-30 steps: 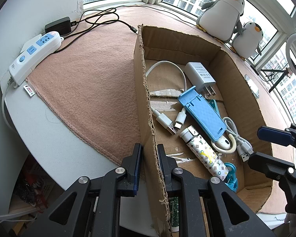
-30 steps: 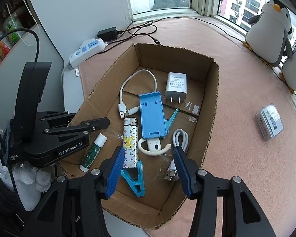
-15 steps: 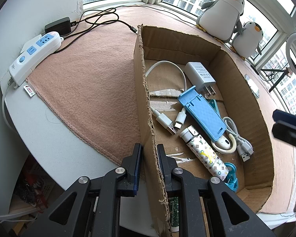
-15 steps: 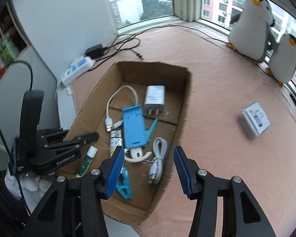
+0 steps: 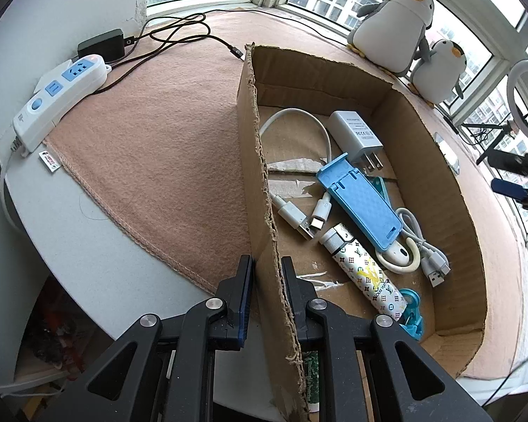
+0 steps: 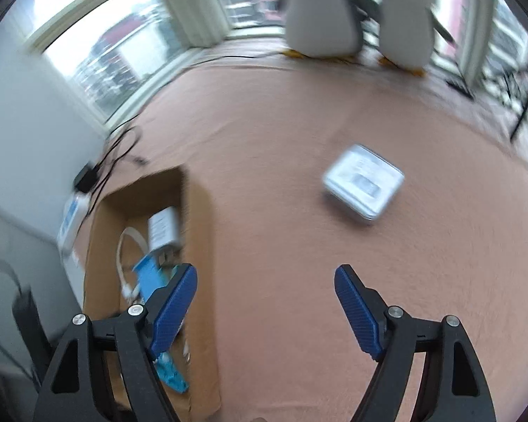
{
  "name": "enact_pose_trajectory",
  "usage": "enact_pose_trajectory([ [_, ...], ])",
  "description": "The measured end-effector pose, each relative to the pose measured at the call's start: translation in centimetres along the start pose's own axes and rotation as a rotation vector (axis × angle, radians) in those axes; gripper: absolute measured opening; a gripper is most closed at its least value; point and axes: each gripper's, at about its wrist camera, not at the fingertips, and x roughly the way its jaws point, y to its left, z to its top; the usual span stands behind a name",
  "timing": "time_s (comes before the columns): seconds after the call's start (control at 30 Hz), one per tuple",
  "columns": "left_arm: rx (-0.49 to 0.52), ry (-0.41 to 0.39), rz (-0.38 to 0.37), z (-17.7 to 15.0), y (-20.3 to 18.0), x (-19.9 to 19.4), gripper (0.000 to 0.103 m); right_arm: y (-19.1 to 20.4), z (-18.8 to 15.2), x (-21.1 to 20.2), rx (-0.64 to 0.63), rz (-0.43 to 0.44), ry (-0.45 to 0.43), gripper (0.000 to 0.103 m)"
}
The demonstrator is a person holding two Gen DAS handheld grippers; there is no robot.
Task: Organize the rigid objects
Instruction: 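Move the right gripper to the clear boxed phone package and grasp it, then lift the phone package with the right gripper and carry it over the box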
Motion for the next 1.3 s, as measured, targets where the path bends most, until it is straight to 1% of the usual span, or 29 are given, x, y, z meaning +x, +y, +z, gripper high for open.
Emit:
enact_pose_trajectory([
  [0.17, 0.005, 0.001, -0.010, 0.0, 0.1, 0.0, 0.018, -4.2, 3.2, 1.8, 0.183, -0.062, 0.002, 0.077],
  [0.3, 0.006, 0.001, -0.016, 0.0, 0.3, 0.1, 0.018, -6.2, 4.9, 3.2, 0.267, -0.094, 0.016, 0.077],
  [0.67, 0.009, 0.001, -0.023, 0.1, 0.4, 0.1, 0.019, -6.9, 7.8, 7.2, 0.300, -0.171, 0.042, 0.077],
  [0.77, 0.008, 0.002, -0.028, 0.1, 0.5, 0.1, 0.019, -6.9, 8.2, 8.2, 0.311, -0.173, 0.060, 0.077],
  [0.93, 0.007, 0.001, -0.031, 0.1, 0.5, 0.2, 0.019, -6.9, 8.6, 9.1, 0.308, -0.215, 0.069, 0.077],
  [1.3, 0.008, 0.001, -0.033, 0.1, 0.4, 0.1, 0.020, -6.6, 9.1, 10.9, 0.288, -0.272, 0.095, 0.077],
])
